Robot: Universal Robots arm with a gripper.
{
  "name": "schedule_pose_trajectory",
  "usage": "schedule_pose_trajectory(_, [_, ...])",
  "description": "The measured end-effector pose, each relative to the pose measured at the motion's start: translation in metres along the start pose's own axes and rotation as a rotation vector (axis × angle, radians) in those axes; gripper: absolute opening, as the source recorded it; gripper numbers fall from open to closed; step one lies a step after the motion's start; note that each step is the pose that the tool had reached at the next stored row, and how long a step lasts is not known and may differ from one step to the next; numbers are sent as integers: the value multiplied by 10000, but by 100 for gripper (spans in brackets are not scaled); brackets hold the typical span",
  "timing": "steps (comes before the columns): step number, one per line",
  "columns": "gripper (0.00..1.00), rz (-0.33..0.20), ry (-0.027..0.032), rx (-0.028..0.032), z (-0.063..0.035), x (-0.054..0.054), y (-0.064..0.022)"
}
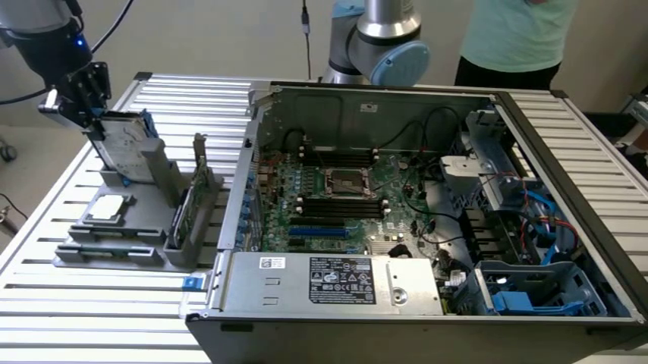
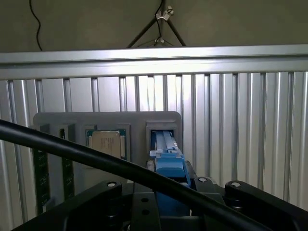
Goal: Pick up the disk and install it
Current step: 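Pick up the disk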
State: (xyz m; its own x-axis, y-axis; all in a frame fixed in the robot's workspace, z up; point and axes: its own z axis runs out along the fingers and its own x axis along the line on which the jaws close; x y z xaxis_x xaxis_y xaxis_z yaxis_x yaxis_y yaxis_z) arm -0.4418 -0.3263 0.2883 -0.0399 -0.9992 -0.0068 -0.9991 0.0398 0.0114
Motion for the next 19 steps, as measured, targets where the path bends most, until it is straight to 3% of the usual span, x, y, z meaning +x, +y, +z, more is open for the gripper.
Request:
schedule_pose_trajectory(6, [33, 1, -4, -1, -135, -4, -2])
schedule_pose_trajectory(19, [33, 0, -4, -1, -664, -10, -41])
